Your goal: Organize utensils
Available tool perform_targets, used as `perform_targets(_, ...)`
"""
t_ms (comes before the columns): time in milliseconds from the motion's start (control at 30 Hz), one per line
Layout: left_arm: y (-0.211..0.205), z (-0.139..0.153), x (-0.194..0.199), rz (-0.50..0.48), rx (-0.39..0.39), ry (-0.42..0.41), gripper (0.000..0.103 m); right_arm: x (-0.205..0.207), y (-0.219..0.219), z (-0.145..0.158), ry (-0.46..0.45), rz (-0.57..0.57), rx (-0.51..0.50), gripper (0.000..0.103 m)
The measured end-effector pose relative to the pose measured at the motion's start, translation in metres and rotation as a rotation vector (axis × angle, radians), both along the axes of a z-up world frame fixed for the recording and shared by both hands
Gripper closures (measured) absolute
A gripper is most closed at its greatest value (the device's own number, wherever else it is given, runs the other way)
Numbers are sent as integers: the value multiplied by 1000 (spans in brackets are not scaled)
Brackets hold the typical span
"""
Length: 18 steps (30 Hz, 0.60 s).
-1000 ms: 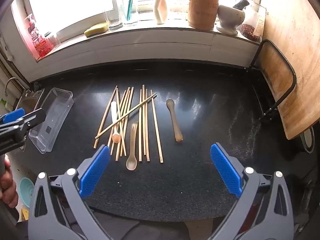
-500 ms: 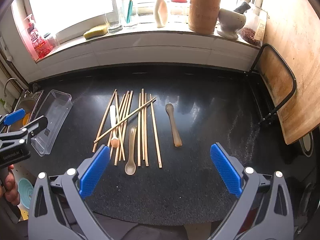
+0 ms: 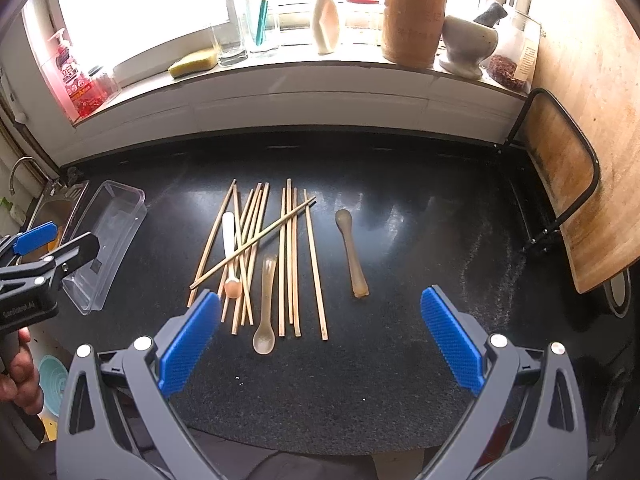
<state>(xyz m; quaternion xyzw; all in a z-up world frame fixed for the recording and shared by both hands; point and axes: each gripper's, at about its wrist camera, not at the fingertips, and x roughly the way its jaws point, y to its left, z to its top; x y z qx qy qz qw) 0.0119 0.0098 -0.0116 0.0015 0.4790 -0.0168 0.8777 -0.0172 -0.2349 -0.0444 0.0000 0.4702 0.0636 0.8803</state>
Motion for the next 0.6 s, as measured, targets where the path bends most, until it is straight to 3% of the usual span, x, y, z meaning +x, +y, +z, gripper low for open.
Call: perform_targets(600,-2,-5,5,-1,-19,26,5,2,-2,-2,6,-5,2,5)
